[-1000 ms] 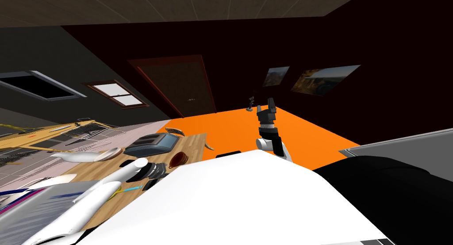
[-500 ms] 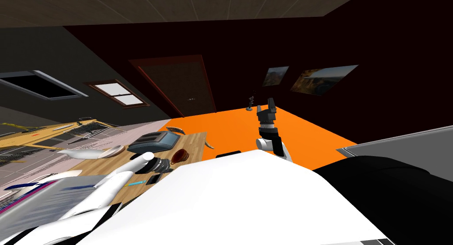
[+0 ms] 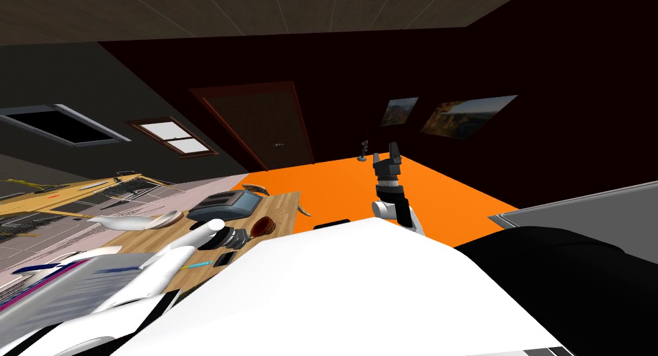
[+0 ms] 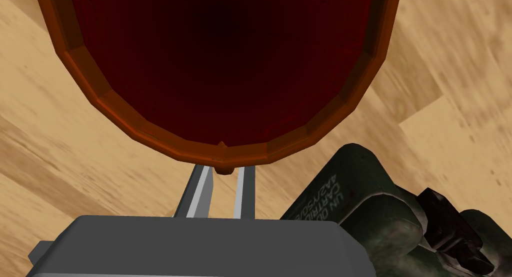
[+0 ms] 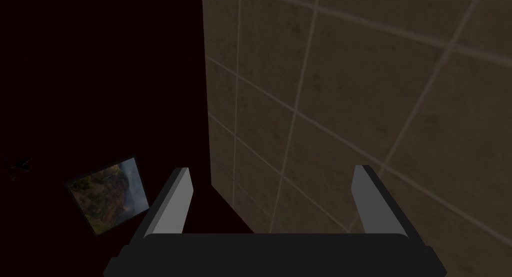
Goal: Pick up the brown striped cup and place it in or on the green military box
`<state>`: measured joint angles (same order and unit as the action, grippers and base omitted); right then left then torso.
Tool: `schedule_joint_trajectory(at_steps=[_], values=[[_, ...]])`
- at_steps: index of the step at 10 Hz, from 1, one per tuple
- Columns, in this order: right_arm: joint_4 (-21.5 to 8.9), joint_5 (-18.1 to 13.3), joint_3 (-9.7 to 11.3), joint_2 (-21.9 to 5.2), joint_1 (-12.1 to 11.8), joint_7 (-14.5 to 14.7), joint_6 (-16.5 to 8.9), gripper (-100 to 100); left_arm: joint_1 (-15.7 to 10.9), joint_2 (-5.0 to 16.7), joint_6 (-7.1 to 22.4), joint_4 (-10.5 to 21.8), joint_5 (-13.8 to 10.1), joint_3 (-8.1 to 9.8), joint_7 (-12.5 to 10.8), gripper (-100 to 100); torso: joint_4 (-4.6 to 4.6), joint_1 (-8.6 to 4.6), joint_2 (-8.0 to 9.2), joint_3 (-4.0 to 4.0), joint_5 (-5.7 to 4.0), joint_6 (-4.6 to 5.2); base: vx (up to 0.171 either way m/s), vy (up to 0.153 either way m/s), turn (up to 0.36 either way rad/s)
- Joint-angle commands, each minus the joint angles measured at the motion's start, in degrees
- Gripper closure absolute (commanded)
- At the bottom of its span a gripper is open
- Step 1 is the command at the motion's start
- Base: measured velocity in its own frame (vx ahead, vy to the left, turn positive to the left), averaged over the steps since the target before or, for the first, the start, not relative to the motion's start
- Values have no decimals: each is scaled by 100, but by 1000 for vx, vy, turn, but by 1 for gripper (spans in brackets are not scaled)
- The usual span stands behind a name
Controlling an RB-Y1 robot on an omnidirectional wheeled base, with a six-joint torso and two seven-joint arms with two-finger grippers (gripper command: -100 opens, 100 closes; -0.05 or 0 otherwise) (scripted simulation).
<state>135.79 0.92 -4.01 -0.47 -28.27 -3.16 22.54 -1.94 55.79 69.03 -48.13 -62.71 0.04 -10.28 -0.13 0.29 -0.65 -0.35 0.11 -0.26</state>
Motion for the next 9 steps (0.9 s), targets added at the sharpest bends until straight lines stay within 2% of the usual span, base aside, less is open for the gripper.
schedule_joint_trajectory(at_steps=[1,2,3,4,5,6,8,9], values=[[0,0,0,0,0,0,0,0,0,0,0,0,0,0,0,100,0,0,0,0,0,0,0,0,0],[0,0,0,0,0,0,0,0,0,0,0,0,0,0,0,100,0,1,0,0,0,0,0,0,0],[0,0,0,0,0,0,0,0,0,0,0,0,0,0,0,0,0,1,-1,0,0,0,0,0,0],[0,0,0,0,0,0,0,0,286,142,-231,-241,-241,-26,-12,100,0,1,0,0,0,0,81,12,-5],[0,0,0,0,-1,0,0,0,363,142,-231,-241,-241,-26,-12,100,-1,6,-22,-10,-4,-1,99,11,4],[0,0,0,0,-1,0,0,0,566,304,-448,-450,-497,-38,-64,100,-3,4,-31,-16,-4,1,94,11,-1],[0,0,-1,0,-1,0,0,0,834,304,-448,-573,-497,-38,-64,100,0,-2,-30,-14,-9,3,64,8,-12],[0,0,0,0,-1,0,0,0,994,467,-665,-781,-754,-50,-115,100,1,-8,-15,-7,-11,-1,68,4,11]])
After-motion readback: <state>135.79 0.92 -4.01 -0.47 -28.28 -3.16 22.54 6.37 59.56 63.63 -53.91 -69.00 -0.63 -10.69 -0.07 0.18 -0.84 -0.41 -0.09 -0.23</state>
